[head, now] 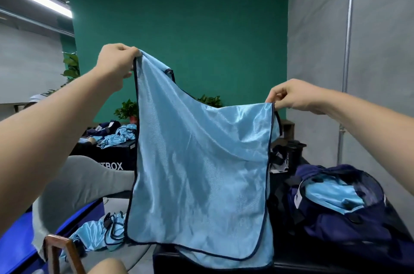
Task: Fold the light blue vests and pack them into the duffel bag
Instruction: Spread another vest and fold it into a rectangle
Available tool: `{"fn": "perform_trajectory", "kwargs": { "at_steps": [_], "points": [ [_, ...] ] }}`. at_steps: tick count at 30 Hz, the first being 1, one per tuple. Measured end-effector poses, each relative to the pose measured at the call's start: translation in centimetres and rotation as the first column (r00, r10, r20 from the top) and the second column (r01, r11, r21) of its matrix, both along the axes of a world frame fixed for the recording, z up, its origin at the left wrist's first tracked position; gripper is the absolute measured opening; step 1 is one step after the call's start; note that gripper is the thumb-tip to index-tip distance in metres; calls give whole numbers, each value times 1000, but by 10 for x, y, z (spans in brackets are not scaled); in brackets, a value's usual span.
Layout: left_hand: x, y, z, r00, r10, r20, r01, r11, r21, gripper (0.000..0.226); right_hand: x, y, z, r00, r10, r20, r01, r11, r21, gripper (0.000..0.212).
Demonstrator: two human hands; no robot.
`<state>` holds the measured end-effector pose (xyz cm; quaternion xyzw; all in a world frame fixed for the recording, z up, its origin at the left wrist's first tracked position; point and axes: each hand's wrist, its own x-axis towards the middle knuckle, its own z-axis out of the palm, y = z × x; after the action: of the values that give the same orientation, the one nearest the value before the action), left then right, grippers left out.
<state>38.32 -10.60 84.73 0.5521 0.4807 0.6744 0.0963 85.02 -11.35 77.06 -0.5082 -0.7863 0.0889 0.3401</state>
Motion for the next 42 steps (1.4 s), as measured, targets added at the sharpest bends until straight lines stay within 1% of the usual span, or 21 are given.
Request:
{"fn": "perform_trajectory", "kwargs": {
  "at_steps": [2, 4, 6, 11, 14, 16, 18, 23, 24, 26, 27, 29, 33, 38, 40, 42],
  "points": [
    [0, 1, 1, 1000, -12, 15, 12, 1000, 2, 14, 10, -4, 10, 1000, 0, 27, 1, 999, -52, 21],
    [0, 1, 4, 999, -24, 38, 24, 1000, 1, 11, 18, -8, 18, 999, 5, 47, 0, 995, -97, 20],
    [-1, 2, 6, 997, -41, 68, 41, 999, 2, 11, 24, -10, 26, 998, -19, 53, 23, 996, -81, 18],
    [0, 2, 11, 984, -98, 151, 97, 995, 12, 15, 28, -15, 47, 995, -46, -89, 43, 998, -37, 14],
    [-2, 0, 16, 981, -111, 160, 109, 994, 27, 16, 27, -14, 56, 975, -85, -204, 101, 992, 72, 14],
    [-3, -5, 21, 980, -125, 155, 120, 992, 39, 17, 27, -14, 63, 949, -78, -306, 125, 983, 137, 15],
    [-4, -12, 27, 980, -141, 143, 135, 989, 54, 16, 25, -17, 70, 918, -58, -393, 134, 977, 167, 16],
    [-11, -34, 48, 977, -184, 109, 173, 979, 108, 14, 17, -37, 91, 793, 26, -609, 103, 979, 176, 28],
    [-12, -39, 53, 977, -190, 101, 177, 977, 121, 15, 15, -41, 96, 757, 51, -651, 86, 980, 177, 28],
    [-14, -48, 62, 975, -204, 92, 190, 971, 145, 17, 12, -51, 108, 693, 110, -712, 58, 977, 207, 19],
    [-15, -54, 67, 972, -216, 95, 200, 968, 155, 18, 12, -56, 113, 685, 143, -714, 49, 969, 241, 16],
    [-18, -64, 74, 964, -245, 107, 223, 958, 178, 19, 11, -63, 121, 704, 210, -678, 21, 948, 316, 13],
    [-20, -79, 84, 959, -263, 110, 237, 950, 204, 20, 9, -73, 133, 713, 276, -644, 16, 913, 408, 19],
    [-20, -74, 78, 968, -227, 105, 207, 963, 174, 16, 6, -77, 134, 712, 295, -637, 20, 898, 439, 26],
    [-18, -64, 70, 971, -217, 105, 200, 968, 151, 14, 7, -72, 130, 714, 280, -642, 33, 902, 431, 30],
    [-15, -49, 58, 971, -211, 108, 199, 973, 117, 14, 7, -63, 122, 720, 250, -647, 43, 914, 402, 30]
  ]
}}
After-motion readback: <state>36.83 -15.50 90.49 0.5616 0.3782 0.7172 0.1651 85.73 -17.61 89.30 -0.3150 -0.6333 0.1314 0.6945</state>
